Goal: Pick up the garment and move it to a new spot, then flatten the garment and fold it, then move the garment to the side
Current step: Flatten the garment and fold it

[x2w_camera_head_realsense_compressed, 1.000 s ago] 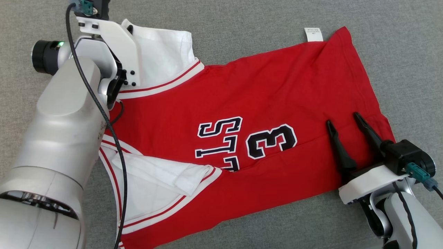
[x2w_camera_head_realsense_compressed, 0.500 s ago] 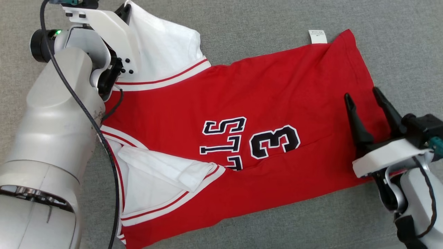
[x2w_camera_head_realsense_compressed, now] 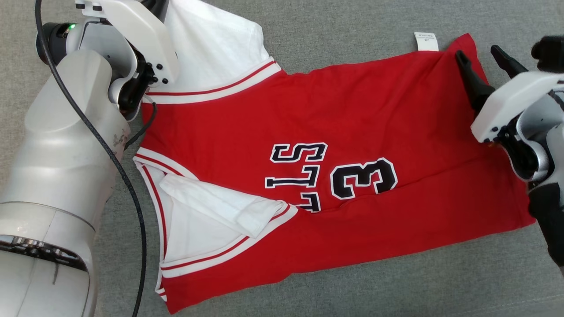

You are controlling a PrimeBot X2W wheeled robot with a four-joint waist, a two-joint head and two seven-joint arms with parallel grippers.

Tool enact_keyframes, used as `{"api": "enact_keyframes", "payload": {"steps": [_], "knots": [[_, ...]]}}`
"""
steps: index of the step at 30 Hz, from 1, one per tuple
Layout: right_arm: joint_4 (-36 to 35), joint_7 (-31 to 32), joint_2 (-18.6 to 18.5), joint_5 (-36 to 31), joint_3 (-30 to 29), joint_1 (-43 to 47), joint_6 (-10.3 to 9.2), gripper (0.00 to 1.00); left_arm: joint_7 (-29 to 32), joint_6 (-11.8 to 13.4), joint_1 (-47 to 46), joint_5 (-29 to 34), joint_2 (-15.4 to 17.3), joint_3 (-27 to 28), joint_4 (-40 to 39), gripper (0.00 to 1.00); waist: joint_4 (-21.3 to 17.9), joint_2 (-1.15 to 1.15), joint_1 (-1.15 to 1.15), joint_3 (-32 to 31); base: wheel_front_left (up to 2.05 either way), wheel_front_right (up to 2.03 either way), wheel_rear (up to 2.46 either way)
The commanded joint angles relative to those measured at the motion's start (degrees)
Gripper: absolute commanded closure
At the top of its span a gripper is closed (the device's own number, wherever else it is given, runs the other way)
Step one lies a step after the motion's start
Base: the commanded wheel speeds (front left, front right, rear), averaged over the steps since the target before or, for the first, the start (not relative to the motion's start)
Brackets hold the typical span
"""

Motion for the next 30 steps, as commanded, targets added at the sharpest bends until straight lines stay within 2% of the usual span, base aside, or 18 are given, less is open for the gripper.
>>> {"api": "enact_keyframes", "payload": {"steps": [1, 7, 12, 13, 14, 15, 20, 30], "knots": [[1.37, 2.0, -0.18, 0.73, 0.38, -2.32, -0.01, 0.0, -0.14, -0.17, -0.62, -0.33, 0.79, -0.26, -0.65, 1.0, 0.2, 0.0, 0.0, 0.22, 0.0, 0.0, 0.0], [7.79, 7.42, 0.32, -0.05, 1.75, -9.69, -0.01, 0.02, 0.37, -0.15, -0.02, -1.13, 1.51, -1.42, -2.67, 1.0, 1.04, 0.0, 0.0, 0.8, 0.0, 0.0, 0.0], [12.79, 11.96, 0.8, -1.12, 2.83, -13.43, -0.01, 0.31, 0.82, -0.16, 0.4, -1.8, 1.57, -2.22, -3.9, 1.0, 1.87, 0.0, 0.0, 1.16, 0.0, 0.0, 0.0], [13.31, 12.44, 0.89, -1.3, 3.13, -13.88, -0.01, 0.42, 0.92, -0.16, 0.47, -1.95, 1.58, -2.3, -4.12, 1.0, 2.01, 0.0, 0.0, 1.22, 0.0, 0.0, 0.0], [14.06, 13.09, 0.98, -1.39, 3.2, -14.32, -0.01, 0.6, 0.91, -0.16, 0.57, -2.07, 1.62, -2.4, -4.27, 1.0, 2.11, 0.0, 0.0, 1.26, 0.0, 0.0, 0.0], [14.41, 13.63, 1.11, -1.56, 3.57, -14.64, -0.01, 1.0, 0.87, -0.16, 0.65, -2.09, 1.69, -2.49, -4.43, 1.0, 2.19, 0.0, 0.0, 1.26, 0.0, 0.0, 0.0], [15.53, 14.61, 0.97, -2.46, 3.54, -15.84, -0.01, 1.0, -0.33, -0.17, 0.39, -2.03, 2.4, -2.68, -5.52, 1.0, 2.42, 0.0, 0.0, 0.99, 0.0, 0.0, 0.0], [14.23, 3.11, 0.07, -5.9, 1.35, -16.42, -0.01, 1.0, -7.57, 0.49, -0.62, -0.89, 3.79, -2.03, -9.26, 1.0, 2.89, 0.0, 0.0, 0.21, 0.0, 0.0, 0.0]]}}
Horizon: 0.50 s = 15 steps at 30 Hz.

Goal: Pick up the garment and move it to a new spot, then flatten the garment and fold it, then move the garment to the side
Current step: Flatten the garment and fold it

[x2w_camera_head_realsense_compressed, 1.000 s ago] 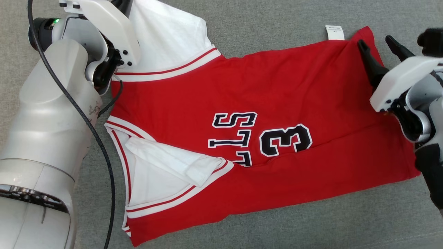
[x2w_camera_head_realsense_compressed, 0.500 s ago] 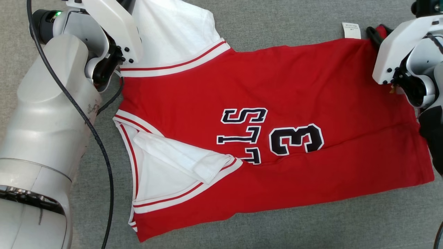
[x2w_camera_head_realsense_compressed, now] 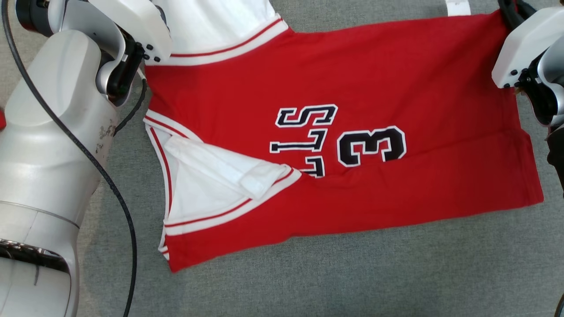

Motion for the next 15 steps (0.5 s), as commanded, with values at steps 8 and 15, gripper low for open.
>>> {"api": "enact_keyframes", "payload": {"steps": [8, 15], "knots": [[-0.26, -12.01, -2.09, -0.58, 0.78, 3.26, -0.02, 1.0, -5.49, -0.25, 4.51, -1.25, 1.61, 0.48, -5.76, 1.0, 1.33, 0.0, 0.0, -2.11, 0.0, 0.0, 0.0], [-1.45, -19.51, -5.81, 4.76, 1.75, 11.23, -0.02, 1.0, -8.0, -0.41, 16.73, -5.12, 5.36, 2.0, -17.01, 1.0, 2.91, 0.0, 0.0, -6.03, 0.0, 0.0, 0.0]]}}
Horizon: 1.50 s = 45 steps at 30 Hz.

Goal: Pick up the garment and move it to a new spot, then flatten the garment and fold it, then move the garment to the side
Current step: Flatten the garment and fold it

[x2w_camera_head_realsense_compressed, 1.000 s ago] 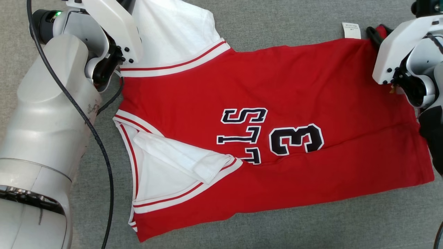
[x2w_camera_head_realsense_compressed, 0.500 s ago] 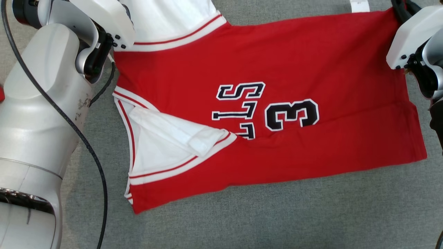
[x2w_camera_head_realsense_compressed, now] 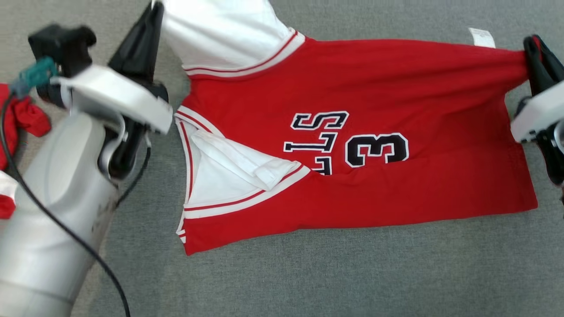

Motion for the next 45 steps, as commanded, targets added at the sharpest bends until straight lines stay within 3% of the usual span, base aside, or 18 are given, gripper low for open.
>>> {"api": "enact_keyframes", "payload": {"steps": [1, 5, 15, 19, 34, 36, 37, 38, 39, 40, 41, 45], "knots": [[-0.31, -1.08, -1.08, 0.82, -0.33, 1.44, -0.03, 1.0, -0.45, -0.06, 1.95, -0.65, 0.6, 0.43, -1.68, 1.0, 0.82, 0.0, 0.0, -1.37, 0.0, 0.0, 0.0], [-1.92, -3.17, -2.65, 3.79, -0.13, 6.13, -0.03, 1.0, -0.23, 1.64, 10.75, -3.28, 2.23, 1.47, -10.34, 1.0, 1.89, 0.0, 0.0, -3.16, 0.0, 0.0, 0.0], [-7.59, -5.64, -6.03, 8.0, 1.2, 16.38, -0.02, 1.0, 3.5, 8.67, 27.79, -7.86, 5.32, 2.03, -30.52, 1.0, 3.38, 0.0, 0.0, -4.95, 0.0, 0.0, 0.0], [-7.97, -5.76, -6.72, 8.47, 1.13, 18.39, -0.02, 1.0, 4.87, 10.54, 31.65, -8.78, 5.71, 1.32, -34.92, 1.0, 3.62, 0.0, 0.0, -4.94, 0.0, 0.0, 0.0], [-4.64, -6.47, -4.92, 8.7, 0.78, 22.33, -0.02, 1.0, 6.72, 13.78, 38.65, -10.29, 4.85, -1.33, -35.71, 1.0, 3.39, 0.0, 0.0, -5.29, 0.0, 0.0, 0.0], [-3.98, -6.51, -4.57, 8.75, 0.89, 22.48, -0.03, 1.0, 6.86, 13.36, 39.32, -11.29, 3.98, -1.58, -34.94, 1.0, 3.2, 0.0, 0.0, -5.5, 0.0, 0.0, 0.0], [-3.47, -6.51, -4.28, 9.0, 0.91, 22.7, -0.03, 0.94, 7.32, 12.66, 39.82, -12.41, 3.4, -1.75, -34.49, 1.0, 3.12, 0.0, 0.0, -5.61, 0.0, 0.0, 0.0], [-2.87, -6.52, -3.73, 9.37, 0.78, 22.82, -0.02, 0.68, 7.51, 12.04, 39.85, -13.05, 3.13, -1.91, -33.95, 0.66, 3.01, 0.0, 0.0, -5.73, 0.0, 0.0, 0.0], [-2.65, -6.54, -3.24, 9.5, 0.66, 22.74, -0.02, 0.4, 7.65, 11.93, 39.88, -13.93, 2.87, -1.63, -33.12, 0.45, 2.91, 0.0, 0.0, -5.92, 0.0, 0.0, 0.0], [-2.49, -6.57, -3.0, 9.58, 0.55, 22.6, -0.02, 0.0, 7.45, 11.71, 39.86, -14.0, 2.92, -1.51, -32.35, 0.05, 2.78, 0.0, 0.0, -6.08, 0.0, 0.0, 0.0], [-2.4, -6.61, -2.82, 9.32, 0.24, 22.35, -0.02, 0.0, 7.12, 11.47, 39.88, -14.06, 2.7, -1.49, -31.52, 0.0, 2.62, 0.0, 0.0, -6.28, 0.0, 0.0, 0.0], [-5.66, -6.55, -1.09, 7.01, -5.03, 21.53, -0.02, 0.0, 4.65, 11.51, 39.88, -14.29, 1.62, -0.19, -29.93, 0.0, 2.04, 0.0, 0.0, -7.27, 0.0, 0.0, 0.0]]}}
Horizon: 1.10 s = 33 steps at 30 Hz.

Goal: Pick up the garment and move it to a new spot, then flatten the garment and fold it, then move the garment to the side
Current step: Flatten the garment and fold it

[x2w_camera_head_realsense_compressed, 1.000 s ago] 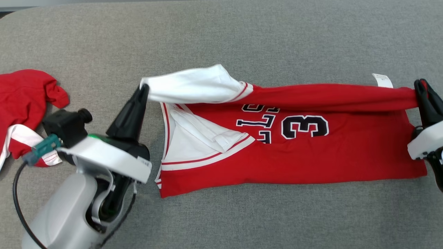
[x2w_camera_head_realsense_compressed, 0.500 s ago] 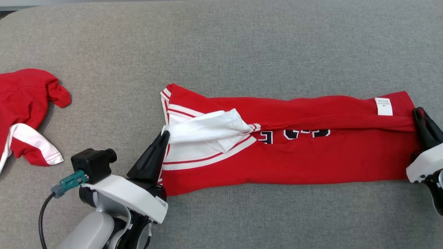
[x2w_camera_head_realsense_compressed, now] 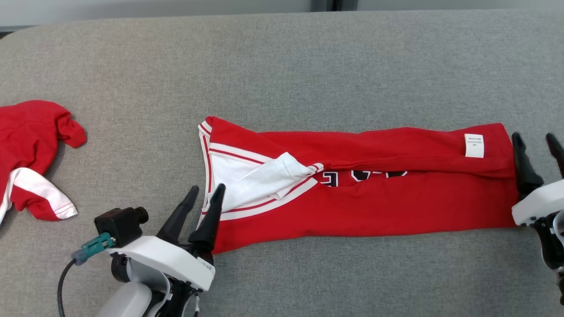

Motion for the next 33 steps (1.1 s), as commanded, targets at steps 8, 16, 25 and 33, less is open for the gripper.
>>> {"api": "enact_keyframes", "payload": {"steps": [8, 16, 25, 33], "knots": [[-10.0, -0.3, 7.88, -11.52, -8.23, 3.11, -0.01, 0.0, -6.58, 3.7, -1.3, 5.35, -0.54, 4.32, 1.69, 0.0, -0.89, 0.0, 0.0, -3.81, 0.0, 0.0, 0.0], [-16.36, -0.3, 14.21, -16.85, -7.33, 7.97, -0.01, 0.0, -7.75, 3.16, 2.08, 16.08, -5.57, 13.51, 1.67, 0.0, -1.14, 0.0, 0.0, -8.21, 0.0, 0.0, 0.0], [-22.11, -0.31, 17.88, -20.32, -7.15, 15.82, -0.01, 0.0, -7.74, -2.28, 9.34, 30.34, -11.96, 22.5, 1.92, 0.0, -1.84, 0.0, 0.0, -13.13, 0.0, 0.0, 0.0], [-25.38, -0.31, 19.02, -20.61, -7.31, 21.69, -0.01, 0.0, -7.74, -6.4, 15.16, 38.93, -14.85, 27.47, 0.35, 0.0, -2.55, 0.0, 0.0, -16.66, 0.0, 0.0, 0.0]]}}
